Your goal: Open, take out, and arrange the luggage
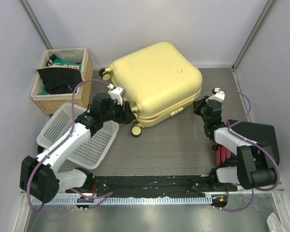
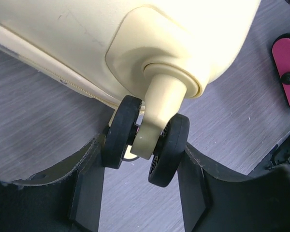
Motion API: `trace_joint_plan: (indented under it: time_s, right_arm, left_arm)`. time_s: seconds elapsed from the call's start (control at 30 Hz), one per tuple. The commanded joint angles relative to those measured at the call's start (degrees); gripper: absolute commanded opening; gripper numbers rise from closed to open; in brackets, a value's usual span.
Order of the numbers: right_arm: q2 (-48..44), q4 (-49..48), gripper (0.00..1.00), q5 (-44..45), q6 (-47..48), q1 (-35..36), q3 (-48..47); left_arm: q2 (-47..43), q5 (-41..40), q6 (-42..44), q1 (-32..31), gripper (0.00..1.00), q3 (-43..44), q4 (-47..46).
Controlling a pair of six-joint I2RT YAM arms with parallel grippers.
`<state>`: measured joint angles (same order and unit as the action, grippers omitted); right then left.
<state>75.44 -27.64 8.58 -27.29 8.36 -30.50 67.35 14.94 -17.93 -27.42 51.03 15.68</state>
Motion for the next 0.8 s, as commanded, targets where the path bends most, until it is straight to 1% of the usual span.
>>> trace_joint_plan:
  time_s: [0.0, 0.17, 0.2, 0.3, 0.33, 0.37, 0.47, 0.53, 0.6, 0.63, 0.67, 0.7, 0.73, 0.77]
  right_arm:
    - [-4.5, 5.1, 0.01, 15.1, 2.1, -6.8, 3.2]
    - [-9.6, 3.9, 0.01, 18.2, 1.5, -6.8, 6.5]
    - [-10.7, 3.1, 0.01, 20.1, 1.1, -6.8, 8.3]
    - [-14.5, -0.5, 0.01, 20.7, 1.4, -6.8, 12.0]
    - [-15.5, -2.1, 0.01, 19.9, 1.4, -6.8, 12.9]
    - [-17.1, -2.9, 0.01, 19.1, 1.1, -6.7, 14.3]
    - [-17.8, -3.4, 0.01, 15.3, 0.0, -6.7, 15.3]
    - [-17.4, -2.2, 0.01, 13.0, 0.0, -6.7, 15.2]
    - [-18.1, 0.2, 0.01, 10.2, -0.1, -6.7, 14.4]
    - [-18.4, 0.7, 0.01, 9.1, -0.7, -6.7, 14.5]
    - [-18.8, 1.1, 0.01, 7.1, -1.2, -6.6, 14.7]
    - [-19.7, 1.9, 0.01, 6.1, -2.0, -6.5, 14.9]
    - [-20.2, 2.1, 0.01, 5.3, -3.2, -6.4, 15.0]
    - [-20.6, 2.5, 0.01, 4.1, -3.7, -5.6, 15.6]
  left_arm:
    - [2.4, -18.2, -2.9, 11.6, 0.0, 5.7, -5.8]
    - [3.6, -15.3, -5.7, 18.1, 0.0, 8.1, -6.4]
    - [4.2, -12.7, -5.9, 20.0, 0.0, 8.9, -6.5]
    - [7.8, -11.6, -4.5, 22.5, 0.0, 14.2, -5.1]
    - [9.1, -11.4, -4.0, 22.9, 0.0, 17.5, -3.7]
    - [11.6, -11.3, -3.3, 23.6, 0.0, 18.9, -3.1]
    - [14.9, -9.9, -3.2, 24.6, 0.0, 23.6, -1.8]
    - [16.2, -6.4, -3.5, 24.6, 0.0, 25.2, -1.1]
    - [15.4, -4.9, -4.5, 24.4, 0.01, 25.3, -1.4]
    - [14.8, -4.0, -4.7, 24.3, 0.07, 25.0, -1.8]
    - [14.0, -3.9, -4.9, 24.1, 0.18, 24.1, -1.9]
    - [12.5, -3.4, -6.0, 23.7, 0.45, 23.5, -1.7]
    - [11.4, -2.8, -6.7, 23.4, 0.57, 22.5, -2.0]
    - [10.4, -1.8, -7.5, 22.4, 0.68, 21.4, -2.2]
